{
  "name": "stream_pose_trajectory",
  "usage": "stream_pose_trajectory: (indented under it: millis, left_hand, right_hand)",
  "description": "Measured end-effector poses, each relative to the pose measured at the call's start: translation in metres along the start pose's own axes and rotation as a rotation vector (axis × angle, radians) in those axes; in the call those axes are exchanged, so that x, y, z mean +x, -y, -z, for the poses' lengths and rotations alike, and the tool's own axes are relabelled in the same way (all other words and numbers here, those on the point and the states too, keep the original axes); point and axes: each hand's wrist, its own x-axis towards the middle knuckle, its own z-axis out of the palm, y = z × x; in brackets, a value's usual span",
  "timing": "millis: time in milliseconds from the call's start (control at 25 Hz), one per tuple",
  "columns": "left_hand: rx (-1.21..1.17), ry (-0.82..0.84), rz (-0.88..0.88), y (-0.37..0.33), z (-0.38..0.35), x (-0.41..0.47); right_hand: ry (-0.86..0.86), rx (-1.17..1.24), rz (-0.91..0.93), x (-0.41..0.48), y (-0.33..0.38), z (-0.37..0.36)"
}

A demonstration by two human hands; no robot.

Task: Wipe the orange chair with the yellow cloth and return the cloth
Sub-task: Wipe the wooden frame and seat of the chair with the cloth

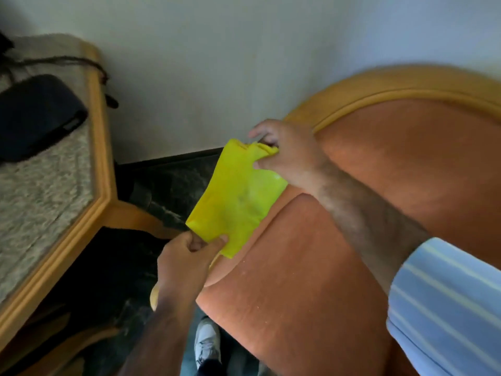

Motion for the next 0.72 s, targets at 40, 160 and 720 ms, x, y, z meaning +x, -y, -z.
stream_pose_trajectory:
  millis: [40,160,720]
  left_hand:
    - [0.059,-0.025,0.009,-0.001,-0.005,0.003]
    - [0.231,-0.025,-0.029,0.003,-0.012,0.004]
    - [1.070,-0.010,-1.164,-0.025,-0.077,0.080]
  right_hand:
    - [0.017,-0.034,0.011,0.002,-0.005,-0.004]
    - [0.047,-0.148,0.069,0.002,-0.019,-0.016]
    - [-0.274,-0.942,0.357,0.040,-0.081,-0.003]
